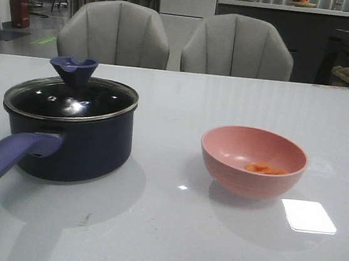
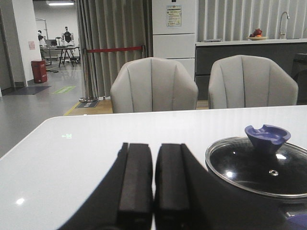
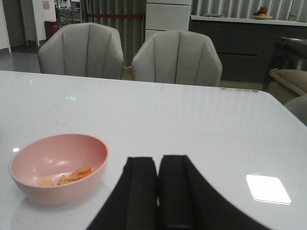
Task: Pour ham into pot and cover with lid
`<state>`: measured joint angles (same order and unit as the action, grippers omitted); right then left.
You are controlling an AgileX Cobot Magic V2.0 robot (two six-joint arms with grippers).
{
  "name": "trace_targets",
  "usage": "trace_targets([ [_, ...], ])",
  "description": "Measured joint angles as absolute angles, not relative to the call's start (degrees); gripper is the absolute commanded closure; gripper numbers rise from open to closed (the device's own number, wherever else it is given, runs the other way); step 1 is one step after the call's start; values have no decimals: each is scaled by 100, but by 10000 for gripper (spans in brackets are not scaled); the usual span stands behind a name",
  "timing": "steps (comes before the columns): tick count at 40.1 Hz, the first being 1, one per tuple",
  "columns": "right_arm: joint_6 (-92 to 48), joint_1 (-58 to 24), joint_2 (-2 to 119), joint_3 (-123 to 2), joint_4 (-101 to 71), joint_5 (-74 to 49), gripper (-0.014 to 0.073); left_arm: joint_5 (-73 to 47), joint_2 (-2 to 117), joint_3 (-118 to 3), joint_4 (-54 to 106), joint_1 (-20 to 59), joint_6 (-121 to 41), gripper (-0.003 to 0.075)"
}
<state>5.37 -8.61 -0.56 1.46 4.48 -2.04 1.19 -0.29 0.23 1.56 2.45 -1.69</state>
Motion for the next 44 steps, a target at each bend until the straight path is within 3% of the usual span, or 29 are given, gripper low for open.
trace_targets([
  [35,537,-861,-56,146,448,-204,445,163,-29,23,156,245,-169,607],
  [44,537,-861,-56,146,448,-204,445,966,-29,23,349,245,-169,607],
])
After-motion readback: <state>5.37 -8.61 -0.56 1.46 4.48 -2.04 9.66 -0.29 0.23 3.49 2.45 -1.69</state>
